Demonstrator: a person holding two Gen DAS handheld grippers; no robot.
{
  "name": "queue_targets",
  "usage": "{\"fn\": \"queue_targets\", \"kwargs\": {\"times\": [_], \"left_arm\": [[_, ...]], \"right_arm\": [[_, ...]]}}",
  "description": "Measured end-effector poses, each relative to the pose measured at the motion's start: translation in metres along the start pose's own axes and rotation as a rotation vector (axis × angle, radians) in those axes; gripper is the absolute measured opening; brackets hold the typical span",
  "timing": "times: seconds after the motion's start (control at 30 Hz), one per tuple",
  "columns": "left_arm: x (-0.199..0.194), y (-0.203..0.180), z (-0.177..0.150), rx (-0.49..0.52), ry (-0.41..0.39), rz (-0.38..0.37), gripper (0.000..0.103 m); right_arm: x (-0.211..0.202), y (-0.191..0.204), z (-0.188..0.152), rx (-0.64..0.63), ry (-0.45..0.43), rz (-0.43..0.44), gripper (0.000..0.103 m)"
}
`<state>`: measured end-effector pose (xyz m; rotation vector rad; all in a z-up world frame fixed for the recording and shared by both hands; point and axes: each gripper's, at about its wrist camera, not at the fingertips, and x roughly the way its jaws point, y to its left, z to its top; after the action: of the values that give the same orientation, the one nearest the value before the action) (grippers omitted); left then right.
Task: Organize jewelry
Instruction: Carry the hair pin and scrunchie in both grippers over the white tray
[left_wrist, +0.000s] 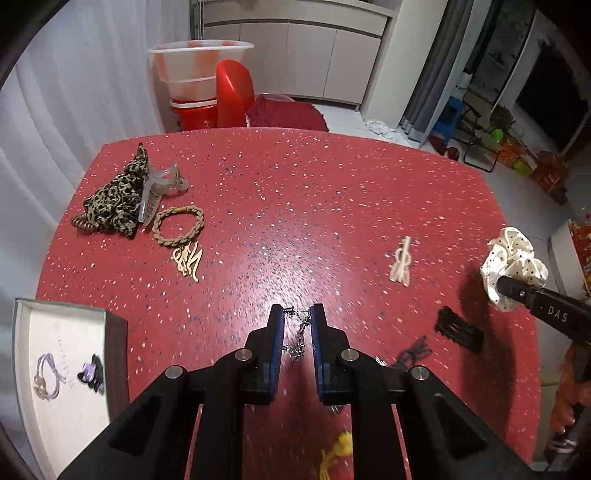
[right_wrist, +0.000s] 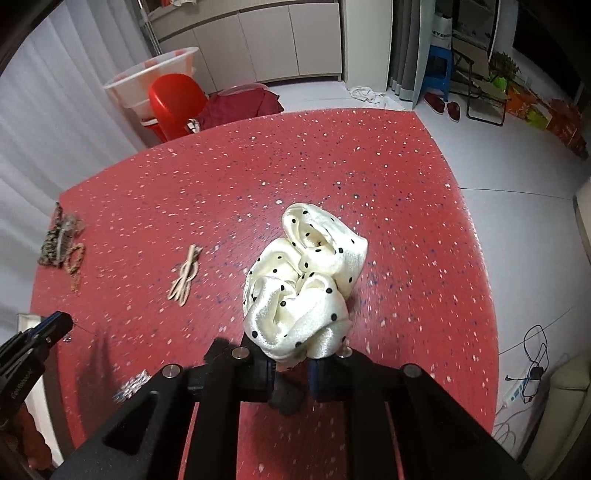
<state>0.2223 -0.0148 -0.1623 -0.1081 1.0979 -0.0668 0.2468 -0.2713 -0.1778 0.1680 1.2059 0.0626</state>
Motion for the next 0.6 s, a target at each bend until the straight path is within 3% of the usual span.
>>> {"fn": "queue_targets", "kwargs": {"times": [0.6], "left_arm": [[-0.095,0.005,-0.066,-0.023,0.034,-0.032,0.016]], "right_arm": [[-0.083,0.026,-0.068,0.005,0.038,0.059,0.015]]}}
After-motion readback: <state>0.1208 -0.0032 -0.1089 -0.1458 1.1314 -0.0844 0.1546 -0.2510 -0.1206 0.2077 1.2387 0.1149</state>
